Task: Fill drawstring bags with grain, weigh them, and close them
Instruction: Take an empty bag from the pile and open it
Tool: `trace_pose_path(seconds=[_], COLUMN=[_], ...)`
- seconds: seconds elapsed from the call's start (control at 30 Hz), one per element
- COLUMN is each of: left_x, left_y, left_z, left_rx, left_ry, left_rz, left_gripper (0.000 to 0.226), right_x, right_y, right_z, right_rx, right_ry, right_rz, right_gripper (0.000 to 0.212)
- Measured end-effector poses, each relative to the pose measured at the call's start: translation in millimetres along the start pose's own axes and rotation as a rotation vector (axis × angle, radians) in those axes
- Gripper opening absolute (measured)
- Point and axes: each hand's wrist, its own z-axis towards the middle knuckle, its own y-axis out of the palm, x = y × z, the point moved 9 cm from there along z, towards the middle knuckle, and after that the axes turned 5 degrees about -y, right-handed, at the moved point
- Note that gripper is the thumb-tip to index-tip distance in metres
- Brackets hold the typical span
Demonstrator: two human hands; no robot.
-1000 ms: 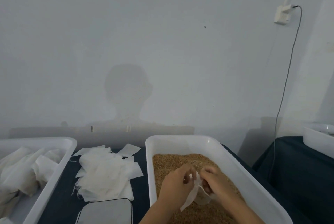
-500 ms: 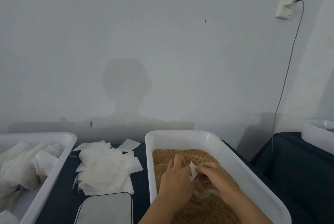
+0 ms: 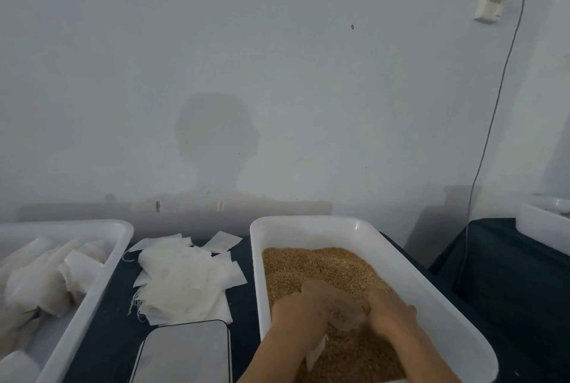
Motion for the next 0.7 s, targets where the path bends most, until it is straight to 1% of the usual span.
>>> trace_pose_path(seconds=[0.07, 0.17, 0.27, 0.33, 0.4, 0.47, 0.5, 0.53, 0.57, 0.7], left_x=[1.0, 3.4, 4.4, 2.9, 2.5, 2.4, 2.3, 1.8, 1.6, 1.9], left_y=[4.6, 8.0, 11.2, 12.7, 12.8, 11.5, 11.5, 11.2, 11.1, 8.8], left_z=[-0.7, -3.6, -4.4, -3.8, -3.5, -3.5, -3.5, -2.8, -2.5, -2.4], left_rx=[-0.057, -0.115, -0.158, -0.174, -0.182, -0.179, -0.181, -0.181, -0.18, -0.171], left_ry=[0.005, 0.029, 0.034, 0.026, 0.016, 0.005, 0.001, -0.001, 0.0, 0.003], left_rz=[0.027, 0.052, 0.062, 0.063, 0.055, 0.047, 0.048, 0.049, 0.053, 0.042], left_gripper=[0.031, 0.029, 0.026, 0.023, 0.021, 0.025, 0.027, 0.028, 0.028, 0.031], right_x=[-2.1, -8.8, -11.9, -10.1, -4.9, -1.9, 0.2, 2.1, 5.9, 13.6], right_y=[-0.3, -0.9, -3.2, -9.8, -27.2, -48.5, -55.9, -61.7, -63.9, -68.2], right_z=[-0.9, -4.1, -4.4, -3.7, -5.2, -11.1, -14.0, -15.6, -15.4, -12.1], right_rx=[-0.01, -0.019, 0.025, 0.104, 0.255, 0.414, 0.453, 0.464, 0.44, 0.278], right_ry=[-0.022, -0.075, -0.11, -0.091, -0.049, -0.03, -0.022, -0.018, -0.008, 0.025], right_rz=[-0.025, -0.047, -0.004, 0.05, 0.068, -0.041, -0.09, -0.137, -0.175, -0.342], right_gripper=[0.028, 0.021, 0.019, 0.021, 0.021, 0.019, 0.02, 0.021, 0.022, 0.02])
